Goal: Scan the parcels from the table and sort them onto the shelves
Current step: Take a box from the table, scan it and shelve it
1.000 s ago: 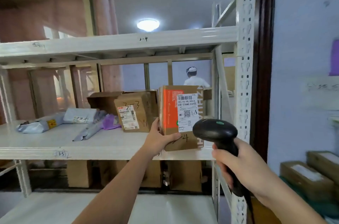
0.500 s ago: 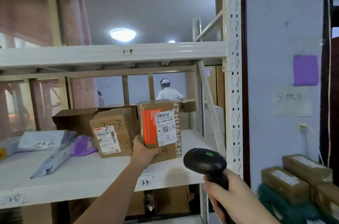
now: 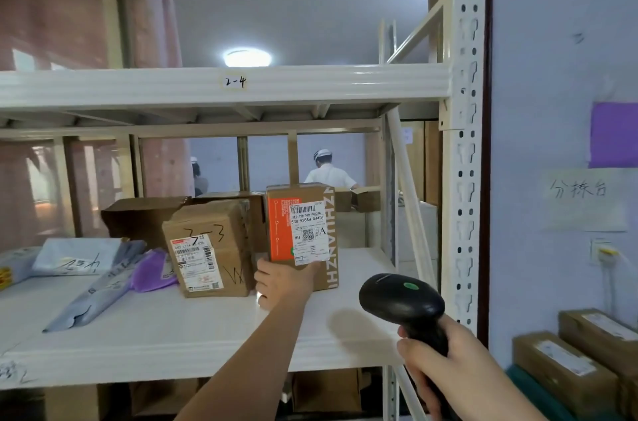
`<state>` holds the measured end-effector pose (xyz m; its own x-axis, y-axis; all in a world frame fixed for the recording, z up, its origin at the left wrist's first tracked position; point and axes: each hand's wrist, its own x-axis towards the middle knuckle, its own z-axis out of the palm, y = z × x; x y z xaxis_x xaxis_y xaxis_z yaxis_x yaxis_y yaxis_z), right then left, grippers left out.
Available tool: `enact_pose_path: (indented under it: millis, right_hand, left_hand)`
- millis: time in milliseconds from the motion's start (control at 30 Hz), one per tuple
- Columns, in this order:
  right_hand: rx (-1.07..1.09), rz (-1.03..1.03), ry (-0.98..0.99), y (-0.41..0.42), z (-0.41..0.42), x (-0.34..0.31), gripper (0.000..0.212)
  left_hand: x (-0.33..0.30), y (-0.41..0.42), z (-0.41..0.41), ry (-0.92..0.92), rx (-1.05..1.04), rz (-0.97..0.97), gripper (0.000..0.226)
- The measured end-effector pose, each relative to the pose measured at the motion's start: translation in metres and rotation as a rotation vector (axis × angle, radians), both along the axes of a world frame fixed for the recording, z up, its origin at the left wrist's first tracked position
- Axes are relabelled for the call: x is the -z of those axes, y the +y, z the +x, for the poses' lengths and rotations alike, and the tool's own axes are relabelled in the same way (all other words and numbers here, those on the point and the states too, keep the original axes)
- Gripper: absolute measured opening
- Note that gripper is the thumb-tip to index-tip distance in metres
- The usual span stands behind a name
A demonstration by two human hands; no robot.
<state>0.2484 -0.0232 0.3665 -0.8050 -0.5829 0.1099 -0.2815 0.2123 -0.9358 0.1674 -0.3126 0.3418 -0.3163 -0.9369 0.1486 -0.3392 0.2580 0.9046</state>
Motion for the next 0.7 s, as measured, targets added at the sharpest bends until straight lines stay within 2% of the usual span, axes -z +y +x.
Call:
enact_pose_path:
  millis: [200,333,567,700]
  right_hand:
    - [0.016,0.029,-0.003,0.001,-0.022,0.005,0.017]
    - [0.021,0.008,0.007,0.002,-0.031,0.008,0.016]
    - [0.005,-0.008,-0.018,-0.003,-0.036,0.009,0.015]
    - [-0.029,-0.005,0.007,-0.005,-0.035,0.01,0.011]
  left_hand:
    - [0.0,-0.02,-0.021,-0.01,-0.094,0.036,0.099]
    - [0.002,-0.032,-0.038,0.101,-0.188,0.052,0.074]
    - [0.001,-0.037,-0.049,0.147,-0.242,0.102,0.064]
    - [0.0,-0.029,-0.059,0.267,-0.295,0.119,0.056]
